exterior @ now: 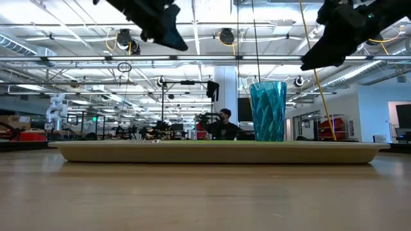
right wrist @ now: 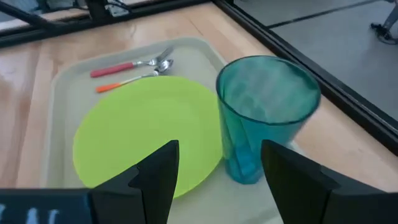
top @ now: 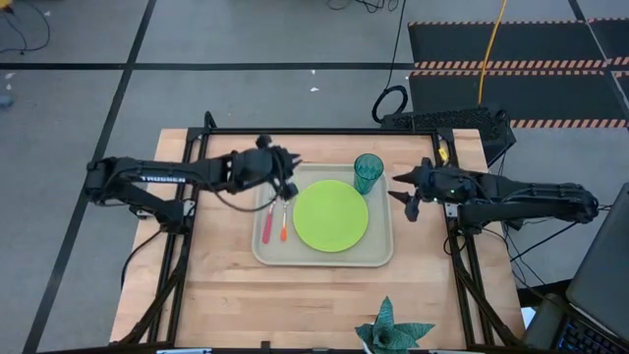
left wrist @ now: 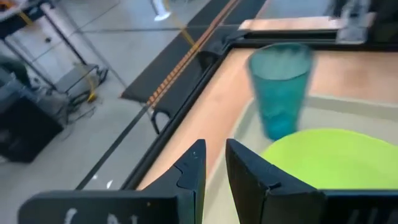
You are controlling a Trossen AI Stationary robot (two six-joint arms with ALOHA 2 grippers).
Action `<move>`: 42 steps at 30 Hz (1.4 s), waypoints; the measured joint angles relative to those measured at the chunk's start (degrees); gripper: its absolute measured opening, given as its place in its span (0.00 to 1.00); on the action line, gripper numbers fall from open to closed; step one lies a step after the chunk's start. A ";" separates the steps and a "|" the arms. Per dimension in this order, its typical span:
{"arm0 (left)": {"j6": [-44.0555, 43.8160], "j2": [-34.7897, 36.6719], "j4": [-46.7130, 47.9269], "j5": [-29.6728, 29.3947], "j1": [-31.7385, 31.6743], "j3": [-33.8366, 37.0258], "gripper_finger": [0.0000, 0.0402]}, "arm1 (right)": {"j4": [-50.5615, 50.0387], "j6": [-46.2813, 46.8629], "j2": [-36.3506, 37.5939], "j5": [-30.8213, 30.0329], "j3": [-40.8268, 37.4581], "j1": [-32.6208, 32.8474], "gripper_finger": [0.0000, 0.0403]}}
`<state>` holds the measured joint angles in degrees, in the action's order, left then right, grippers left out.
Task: Pick and place plate/cup/fork/spoon on tray
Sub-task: Adjust the blue glass
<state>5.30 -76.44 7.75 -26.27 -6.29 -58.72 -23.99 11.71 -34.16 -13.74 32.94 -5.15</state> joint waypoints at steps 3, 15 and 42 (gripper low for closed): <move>0.03 0.04 0.14 1.88 -3.78 0.00 0.17 | 1.05 -2.03 -4.43 -0.15 2.74 0.00 0.54; 4.78 1.51 1.96 10.01 -14.22 0.00 0.17 | -21.66 -17.10 -34.92 0.19 32.66 -0.06 0.54; 5.98 8.68 7.59 16.09 -18.51 0.00 0.17 | -41.60 -24.33 -52.84 6.04 46.55 -11.39 0.13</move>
<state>11.27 -67.77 15.34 -10.18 -24.80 -58.72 -65.59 -12.62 -87.01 -7.70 79.49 -16.53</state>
